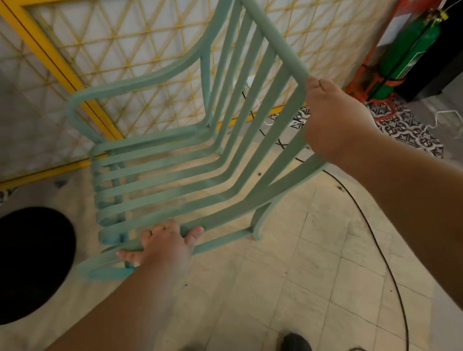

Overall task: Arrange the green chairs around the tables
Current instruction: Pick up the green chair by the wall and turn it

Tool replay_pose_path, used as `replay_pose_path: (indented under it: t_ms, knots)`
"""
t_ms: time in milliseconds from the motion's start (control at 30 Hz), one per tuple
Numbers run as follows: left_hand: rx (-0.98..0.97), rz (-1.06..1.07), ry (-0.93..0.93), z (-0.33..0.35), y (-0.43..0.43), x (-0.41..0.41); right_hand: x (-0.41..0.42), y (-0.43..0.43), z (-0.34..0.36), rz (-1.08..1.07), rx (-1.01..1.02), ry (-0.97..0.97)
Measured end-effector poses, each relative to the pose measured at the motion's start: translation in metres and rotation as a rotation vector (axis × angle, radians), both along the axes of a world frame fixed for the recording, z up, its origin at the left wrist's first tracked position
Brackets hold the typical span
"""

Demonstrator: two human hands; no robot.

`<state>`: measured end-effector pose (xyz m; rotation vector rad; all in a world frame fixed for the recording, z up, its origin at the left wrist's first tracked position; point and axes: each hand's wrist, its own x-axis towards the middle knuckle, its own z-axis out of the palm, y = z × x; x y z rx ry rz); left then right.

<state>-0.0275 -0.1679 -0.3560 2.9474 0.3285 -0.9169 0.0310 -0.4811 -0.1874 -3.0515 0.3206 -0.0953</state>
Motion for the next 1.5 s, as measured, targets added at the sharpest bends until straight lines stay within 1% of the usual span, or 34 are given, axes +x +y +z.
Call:
replay_pose_path:
  t_ms: [233,500,633,800,1300,1400,1500]
  knots:
    - [-0.020,0.008,0.025,0.003,-0.001,0.016,0.014,0.001,-0.001,0.010,-0.022,0.003]
    - [-0.046,-0.027,-0.004,0.000,0.008,0.034,0.035,0.004,-0.004,0.016,-0.078,0.001]
    - [-0.051,-0.042,-0.016,-0.002,0.012,0.044,0.045,0.005,-0.005,0.016,-0.075,0.000]
    - [-0.060,-0.059,-0.017,-0.004,0.015,0.045,0.045,0.006,-0.005,0.023,-0.081,-0.022]
    - [-0.132,-0.057,0.015,0.001,0.020,0.042,0.037,0.008,-0.005,-0.051,-0.109,0.056]
    - [-0.174,-0.059,0.029,0.005,0.025,0.044,0.036,0.009,-0.005,-0.016,-0.115,0.078]
    - [-0.228,-0.105,0.026,0.022,0.033,0.037,0.024,0.009,0.005,0.067,-0.109,0.139]
